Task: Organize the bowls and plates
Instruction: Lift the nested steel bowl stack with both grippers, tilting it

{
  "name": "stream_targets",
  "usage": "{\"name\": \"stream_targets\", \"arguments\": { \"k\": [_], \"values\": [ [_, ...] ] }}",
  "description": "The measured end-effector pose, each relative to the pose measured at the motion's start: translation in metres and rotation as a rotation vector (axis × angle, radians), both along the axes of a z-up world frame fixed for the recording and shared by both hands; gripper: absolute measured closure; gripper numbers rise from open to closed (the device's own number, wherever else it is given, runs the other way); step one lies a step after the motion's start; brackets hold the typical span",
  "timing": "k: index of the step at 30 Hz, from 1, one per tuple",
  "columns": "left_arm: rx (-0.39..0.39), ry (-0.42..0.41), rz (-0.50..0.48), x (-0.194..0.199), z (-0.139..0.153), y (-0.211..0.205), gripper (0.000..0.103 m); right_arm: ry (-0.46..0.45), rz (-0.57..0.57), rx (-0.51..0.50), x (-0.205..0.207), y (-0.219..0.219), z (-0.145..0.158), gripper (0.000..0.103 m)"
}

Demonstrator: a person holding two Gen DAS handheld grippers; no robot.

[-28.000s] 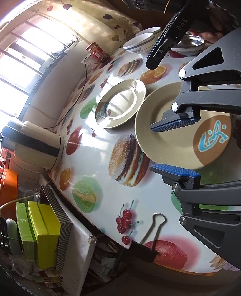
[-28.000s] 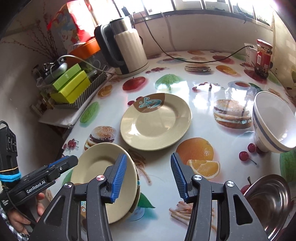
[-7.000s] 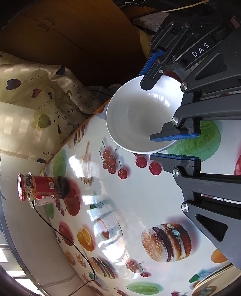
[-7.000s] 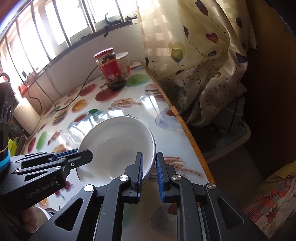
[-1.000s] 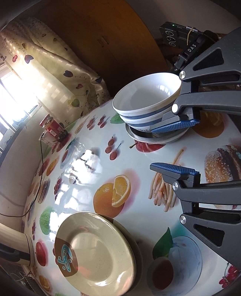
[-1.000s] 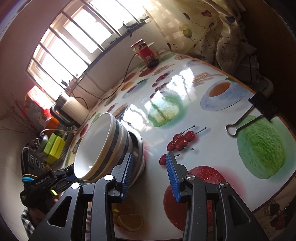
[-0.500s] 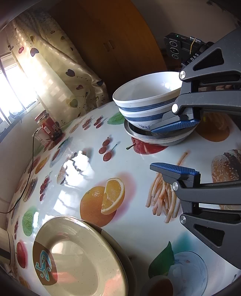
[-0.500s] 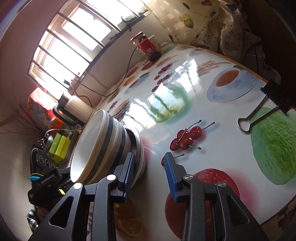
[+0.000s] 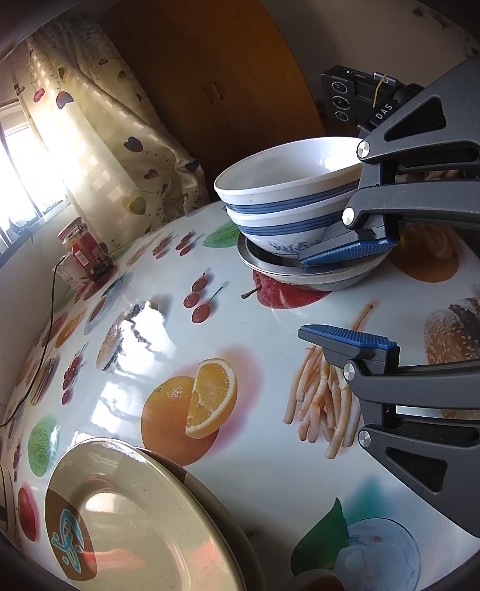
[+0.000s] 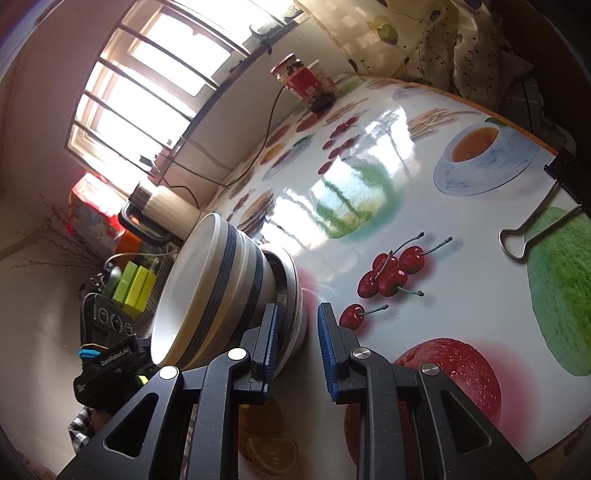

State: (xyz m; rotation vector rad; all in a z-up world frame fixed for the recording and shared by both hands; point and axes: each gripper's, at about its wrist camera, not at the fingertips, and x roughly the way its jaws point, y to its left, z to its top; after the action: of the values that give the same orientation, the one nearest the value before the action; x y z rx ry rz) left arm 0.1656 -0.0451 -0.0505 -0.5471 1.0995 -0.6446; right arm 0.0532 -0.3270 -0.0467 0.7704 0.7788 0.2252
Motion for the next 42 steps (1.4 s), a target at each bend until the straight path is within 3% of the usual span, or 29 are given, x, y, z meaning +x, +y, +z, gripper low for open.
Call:
{"name": "stream_targets", "arguments": {
  "k": [11,29,42],
  "values": [
    [0.016,-0.017,0.001,-0.0014,0.0016,-0.0012,0.069,-0.005,-0.004,0.036,-0.0008,-0.0018,-0.0033,0.082],
    [0.01,-0.061,-0.028,-0.0062,0.0076,-0.0071,0.089,-0.021,-0.006,0.049,-0.0003,0.0007,-0.0022,0.09],
    [0.023,-0.073,-0.032,-0.0064,0.0093,-0.0079,0.091,-0.024,-0.01,0.089,-0.0021,-0.0024,-0.0057,0.091]
  ]
}}
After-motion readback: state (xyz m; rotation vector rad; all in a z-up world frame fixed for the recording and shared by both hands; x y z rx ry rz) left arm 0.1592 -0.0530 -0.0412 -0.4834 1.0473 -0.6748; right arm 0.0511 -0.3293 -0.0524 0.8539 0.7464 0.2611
